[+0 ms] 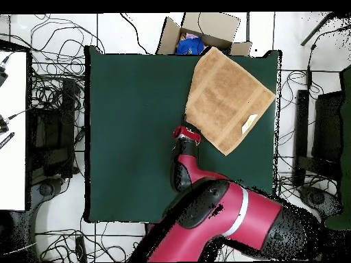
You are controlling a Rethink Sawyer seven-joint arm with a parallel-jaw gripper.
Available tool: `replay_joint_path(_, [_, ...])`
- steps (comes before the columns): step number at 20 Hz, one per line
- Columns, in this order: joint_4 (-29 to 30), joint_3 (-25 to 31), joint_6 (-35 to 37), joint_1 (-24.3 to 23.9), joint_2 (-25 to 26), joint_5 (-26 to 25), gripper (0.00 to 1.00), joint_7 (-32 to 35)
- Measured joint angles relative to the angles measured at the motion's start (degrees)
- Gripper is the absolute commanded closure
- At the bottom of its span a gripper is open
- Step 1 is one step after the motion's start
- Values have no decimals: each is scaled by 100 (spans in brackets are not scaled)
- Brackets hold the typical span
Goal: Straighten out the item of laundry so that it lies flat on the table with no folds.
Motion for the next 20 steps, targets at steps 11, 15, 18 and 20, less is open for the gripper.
replay_joint_path(11, [-181, -249, 2, 255, 63, 215, 100, 1])
replay_joint_path(15, [-253, -312, 45, 287, 99, 267, 100, 1])
replay_joint_path(18, [-273, -355, 48, 327, 99, 270, 100, 1])
replay_joint_path(20, [-275, -360, 48, 331, 99, 270, 100, 1])
